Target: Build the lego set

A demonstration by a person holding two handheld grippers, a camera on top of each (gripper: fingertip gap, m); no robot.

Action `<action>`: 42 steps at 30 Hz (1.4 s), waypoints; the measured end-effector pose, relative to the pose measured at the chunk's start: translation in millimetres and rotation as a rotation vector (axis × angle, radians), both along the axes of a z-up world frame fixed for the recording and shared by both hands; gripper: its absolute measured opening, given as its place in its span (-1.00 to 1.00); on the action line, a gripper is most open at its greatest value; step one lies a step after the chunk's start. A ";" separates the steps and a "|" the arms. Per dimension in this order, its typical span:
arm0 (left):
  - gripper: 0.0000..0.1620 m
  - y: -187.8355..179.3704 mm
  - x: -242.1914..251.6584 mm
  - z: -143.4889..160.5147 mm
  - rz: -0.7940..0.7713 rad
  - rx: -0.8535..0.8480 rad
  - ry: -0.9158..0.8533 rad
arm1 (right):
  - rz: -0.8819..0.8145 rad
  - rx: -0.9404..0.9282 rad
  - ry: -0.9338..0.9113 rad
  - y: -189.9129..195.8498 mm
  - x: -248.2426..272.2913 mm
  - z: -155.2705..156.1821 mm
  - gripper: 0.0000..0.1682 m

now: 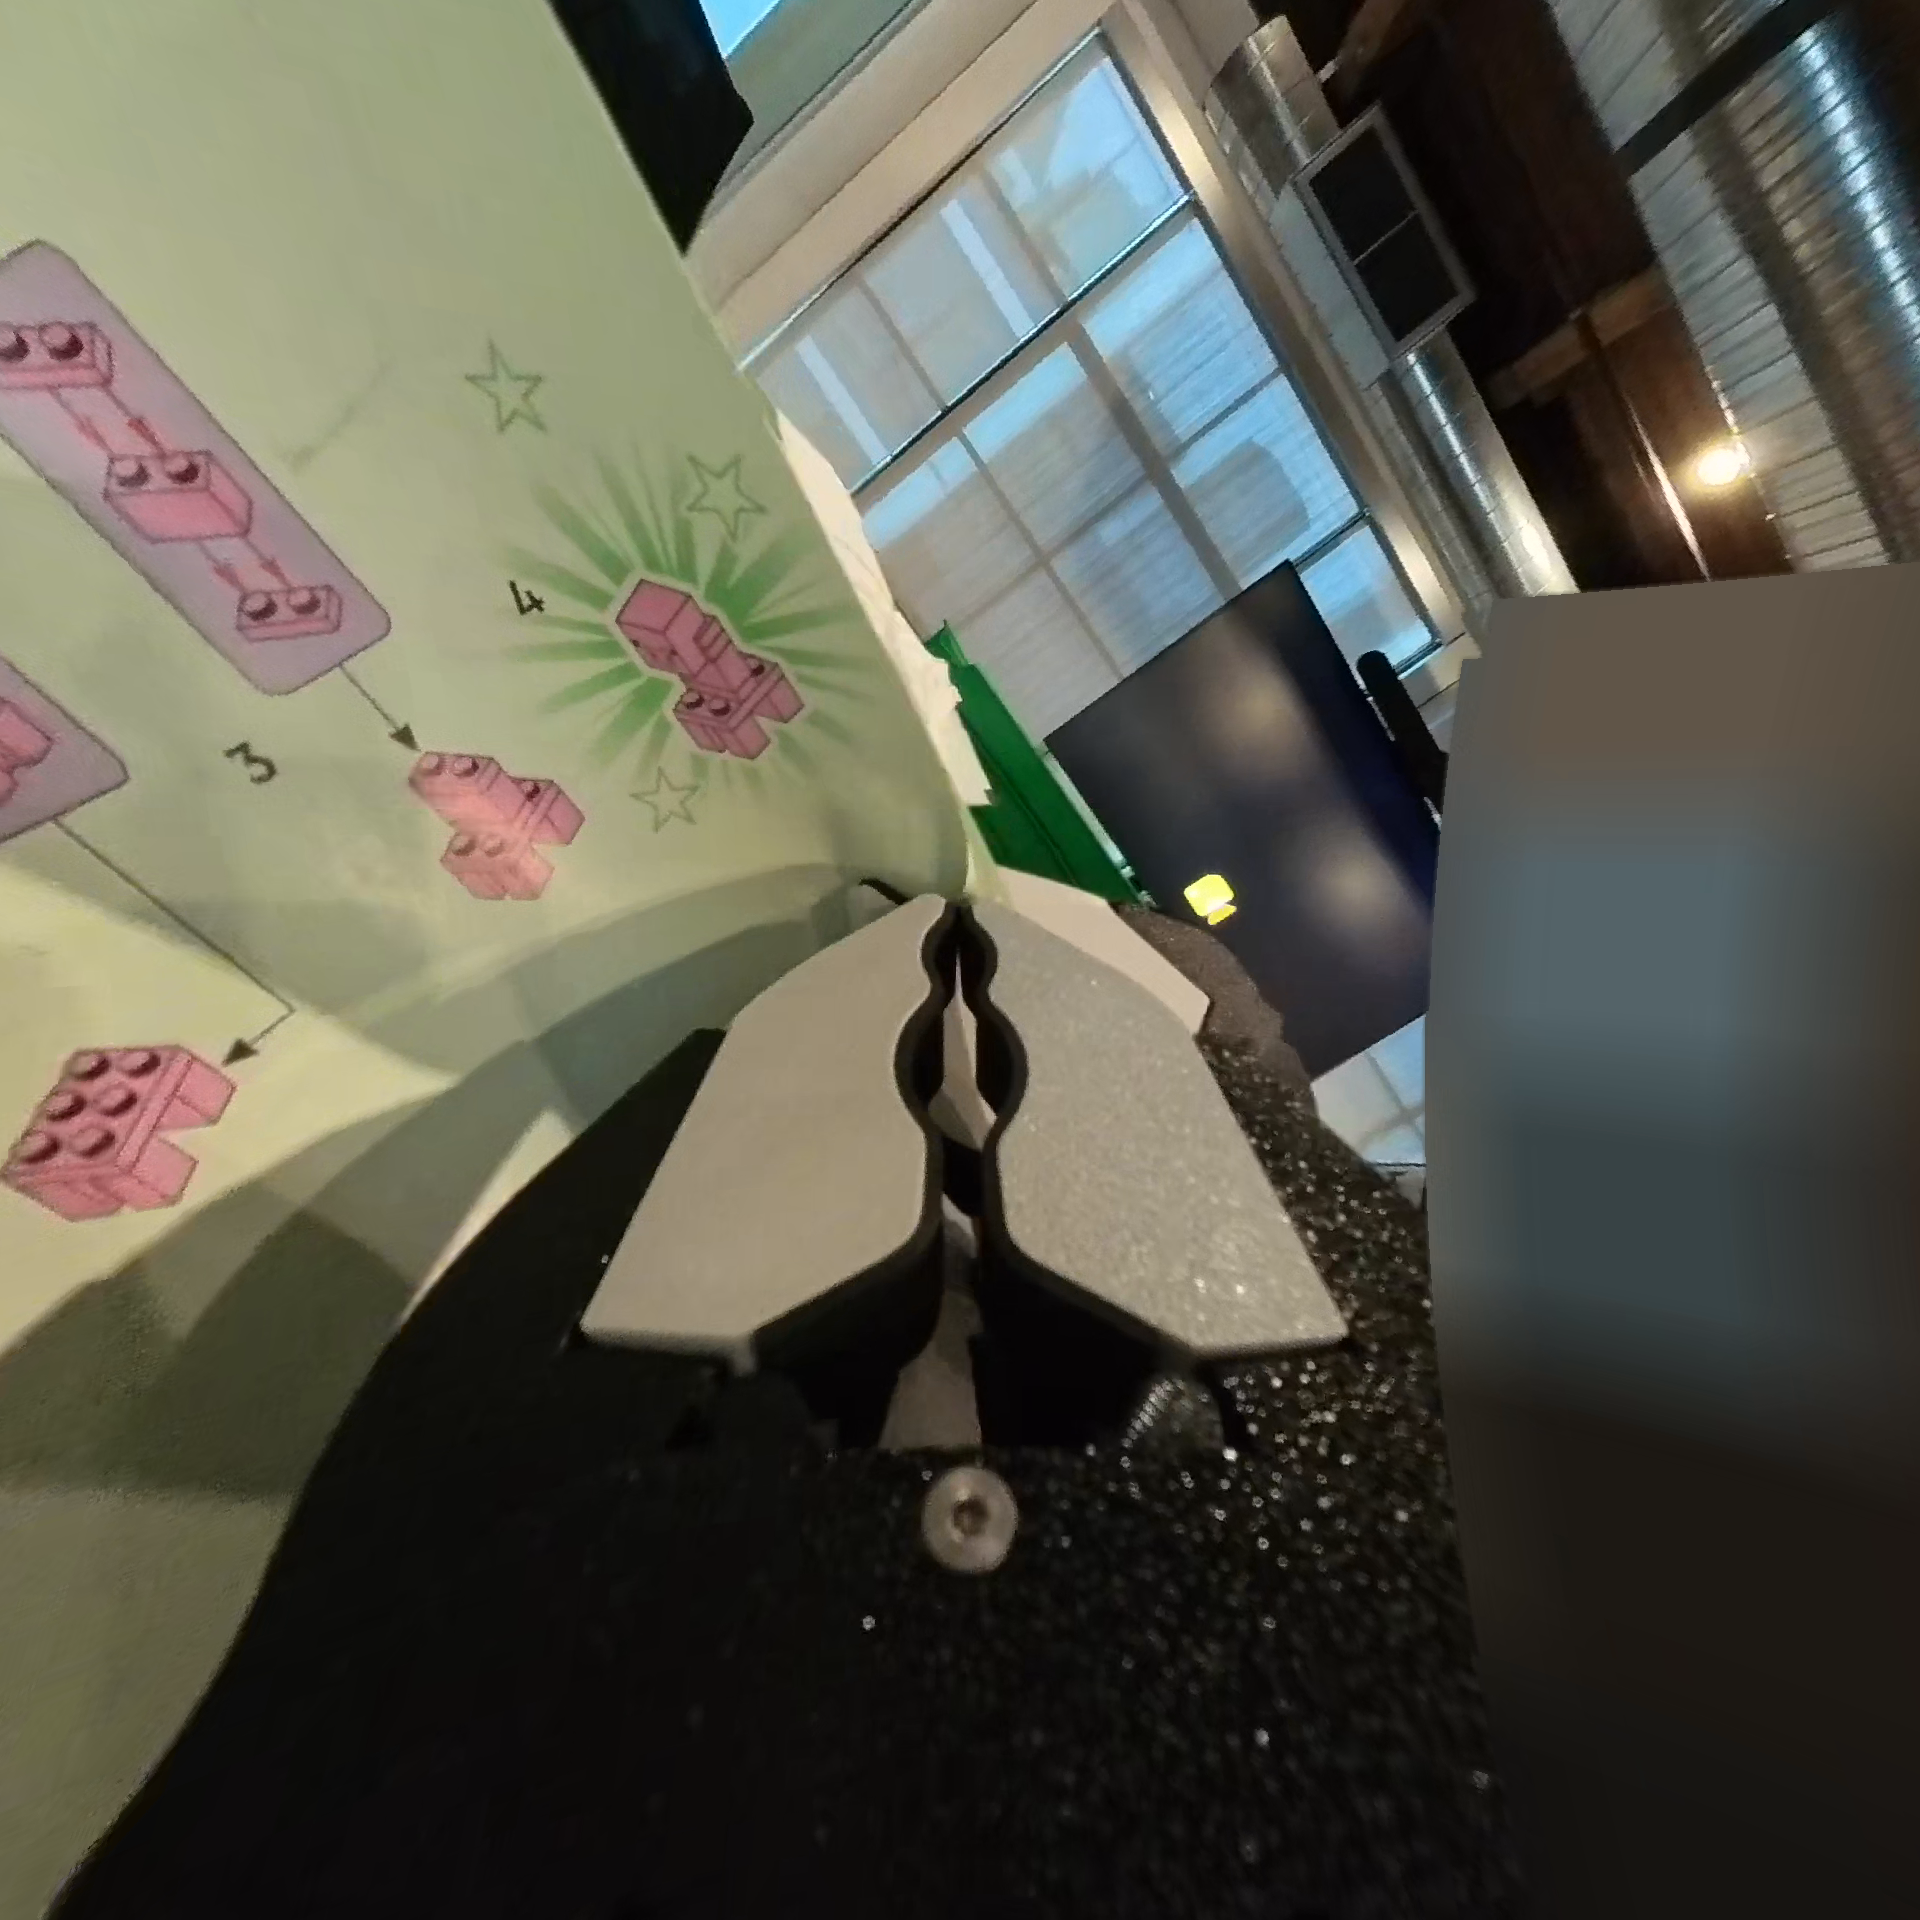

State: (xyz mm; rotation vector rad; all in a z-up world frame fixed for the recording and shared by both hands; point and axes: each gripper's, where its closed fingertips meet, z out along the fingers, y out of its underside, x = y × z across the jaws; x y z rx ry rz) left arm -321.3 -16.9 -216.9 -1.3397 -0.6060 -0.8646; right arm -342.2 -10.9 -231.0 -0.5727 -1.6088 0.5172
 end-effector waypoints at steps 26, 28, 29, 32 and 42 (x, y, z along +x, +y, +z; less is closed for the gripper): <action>-1.00 -7.0 -4.7 -2.7 0.029 -0.072 0.104 | -0.023 -0.089 -0.074 3.0 1.0 -13.0 -1.00; -0.93 -4.7 -2.8 -4.3 0.021 -0.086 0.106 | -0.023 -0.089 -0.071 2.7 1.5 -12.5 -1.00; -0.86 -3.5 -3.1 -5.7 0.021 -0.093 0.093 | -0.023 -0.089 -0.069 2.6 1.7 -12.2 -1.00; -0.69 -2.9 -1.3 -3.1 -0.002 -0.053 0.040 | -0.023 -0.086 -0.068 2.1 2.1 -12.1 -1.00; -0.75 0.9 1.2 -6.9 -0.025 -0.064 -0.021 | -0.021 -0.071 -0.058 0.0 3.6 -10.7 -1.00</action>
